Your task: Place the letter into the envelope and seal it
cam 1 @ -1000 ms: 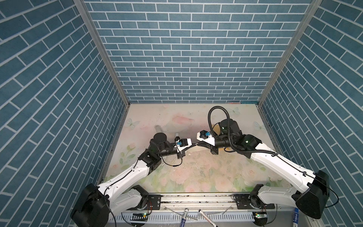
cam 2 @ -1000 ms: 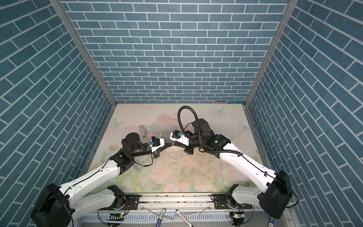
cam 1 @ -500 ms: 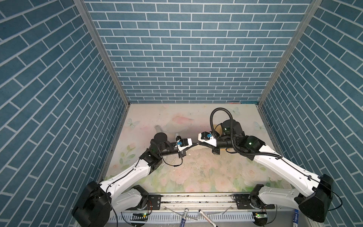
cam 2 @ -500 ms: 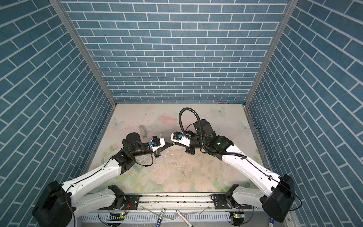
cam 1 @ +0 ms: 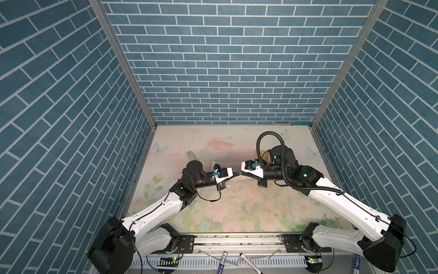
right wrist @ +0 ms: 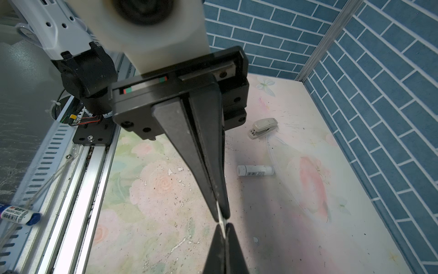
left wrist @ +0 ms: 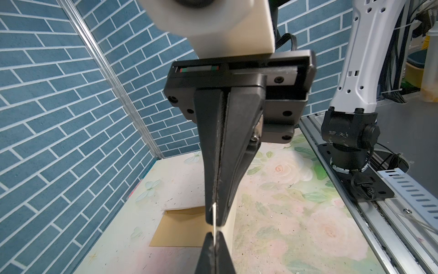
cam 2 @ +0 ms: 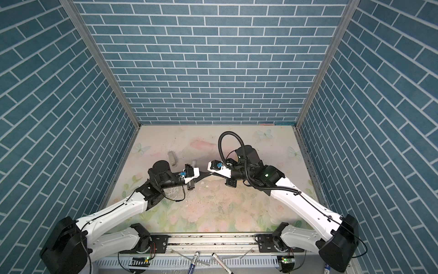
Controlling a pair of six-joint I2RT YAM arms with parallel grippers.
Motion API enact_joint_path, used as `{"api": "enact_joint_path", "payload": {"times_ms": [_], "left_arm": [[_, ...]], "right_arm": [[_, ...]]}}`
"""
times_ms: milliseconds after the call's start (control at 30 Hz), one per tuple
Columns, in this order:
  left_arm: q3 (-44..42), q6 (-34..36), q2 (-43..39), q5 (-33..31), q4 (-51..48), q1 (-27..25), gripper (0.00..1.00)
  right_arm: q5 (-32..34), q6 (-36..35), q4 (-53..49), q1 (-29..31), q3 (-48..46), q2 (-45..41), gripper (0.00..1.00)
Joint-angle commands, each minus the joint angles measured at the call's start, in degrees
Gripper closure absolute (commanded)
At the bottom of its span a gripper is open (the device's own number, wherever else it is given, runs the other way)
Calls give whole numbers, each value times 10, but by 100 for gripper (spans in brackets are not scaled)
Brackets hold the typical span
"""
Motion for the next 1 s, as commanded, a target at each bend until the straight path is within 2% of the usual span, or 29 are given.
{"api": "enact_joint_path", "payload": {"times_ms": [0, 967], "left_arm": [[-23, 3, 8, -28, -47, 8, 95], [-62, 30, 0, -70, -60, 17, 95]], "right_arm": [[-1, -18, 21, -15, -11, -35, 100], [7, -20, 10, -44, -28, -76, 100]]}}
